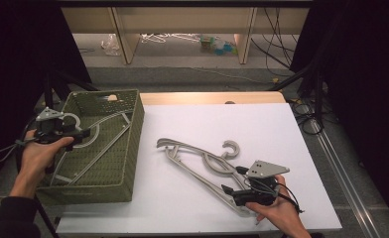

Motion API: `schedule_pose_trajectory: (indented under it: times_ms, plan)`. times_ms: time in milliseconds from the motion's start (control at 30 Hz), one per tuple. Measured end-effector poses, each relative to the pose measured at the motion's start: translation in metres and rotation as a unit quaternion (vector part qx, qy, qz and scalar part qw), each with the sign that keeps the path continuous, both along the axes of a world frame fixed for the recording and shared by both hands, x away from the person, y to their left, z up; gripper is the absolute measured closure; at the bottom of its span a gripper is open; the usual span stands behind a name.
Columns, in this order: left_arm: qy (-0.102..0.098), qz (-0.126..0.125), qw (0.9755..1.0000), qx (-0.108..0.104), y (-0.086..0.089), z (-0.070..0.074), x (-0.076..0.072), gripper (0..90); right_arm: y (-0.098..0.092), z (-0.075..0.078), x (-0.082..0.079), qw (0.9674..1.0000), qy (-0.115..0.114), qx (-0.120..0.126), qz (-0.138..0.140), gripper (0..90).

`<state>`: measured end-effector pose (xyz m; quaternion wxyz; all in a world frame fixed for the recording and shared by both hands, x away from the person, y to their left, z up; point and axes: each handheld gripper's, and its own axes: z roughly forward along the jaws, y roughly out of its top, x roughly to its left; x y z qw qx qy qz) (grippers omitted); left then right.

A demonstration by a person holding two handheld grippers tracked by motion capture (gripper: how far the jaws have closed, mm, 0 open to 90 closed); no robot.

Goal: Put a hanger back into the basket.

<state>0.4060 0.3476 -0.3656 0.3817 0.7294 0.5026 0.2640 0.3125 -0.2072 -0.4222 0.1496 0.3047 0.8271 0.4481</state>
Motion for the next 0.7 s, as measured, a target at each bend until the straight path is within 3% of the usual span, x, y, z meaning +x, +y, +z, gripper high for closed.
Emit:
schedule_pose_trajectory:
  times_ms: [33, 133, 167, 233, 367, 467, 500, 633, 700]
  plan:
    - [-0.01, -0.002, 0.9999, -0.01, -0.008, 0.003, -0.009, 35.6, 0.0, 0.0, 0.0, 1.0, 0.0, 0.0, 0.0, 24.1]
    - [-0.017, -0.011, 0.9997, -0.015, -0.017, 0.003, -0.016, 34.5, 0.0, 0.0, 0.0, 1.0, 0.0, 0.0, 0.0, 24.1]
    - [-0.023, -0.027, 0.9989, -0.031, -0.026, 0.003, -0.022, 34.1, 0.0, 0.0, 0.0, 1.0, -0.001, 0.0, -0.001, 24.1]
    - [-0.03, -0.038, 0.9979, -0.042, -0.034, 0.002, -0.028, 32.9, 0.0, 0.0, 0.0, 1.0, 0.0, 0.0, 0.001, 24.1]
    - [-0.041, -0.055, 0.9965, -0.047, -0.048, 0.002, -0.035, 31.6, 0.0, 0.0, 0.0, 1.0, 0.0, 0.001, 0.0, 24.0]
    - [-0.057, -0.072, 0.9921, -0.086, -0.062, 0.005, -0.047, 30.7, -0.001, 0.0, 0.0, 1.0, 0.0, 0.001, 0.0, 24.0]
    - [-0.068, -0.089, 0.9897, -0.09, -0.072, 0.006, -0.053, 30.4, -0.001, 0.0, 0.0, 1.0, 0.0, 0.002, 0.001, 24.0]
    - [-0.078, -0.109, 0.9867, -0.092, -0.086, 0.007, -0.063, 29.8, -0.001, -0.001, 0.001, 1.0, -0.002, 0.002, 0.003, 24.0]
    - [-0.089, -0.135, 0.9819, -0.099, -0.103, 0.003, -0.072, 29.5, -0.002, -0.001, 0.001, 1.0, -0.001, 0.003, 0.003, 23.8]
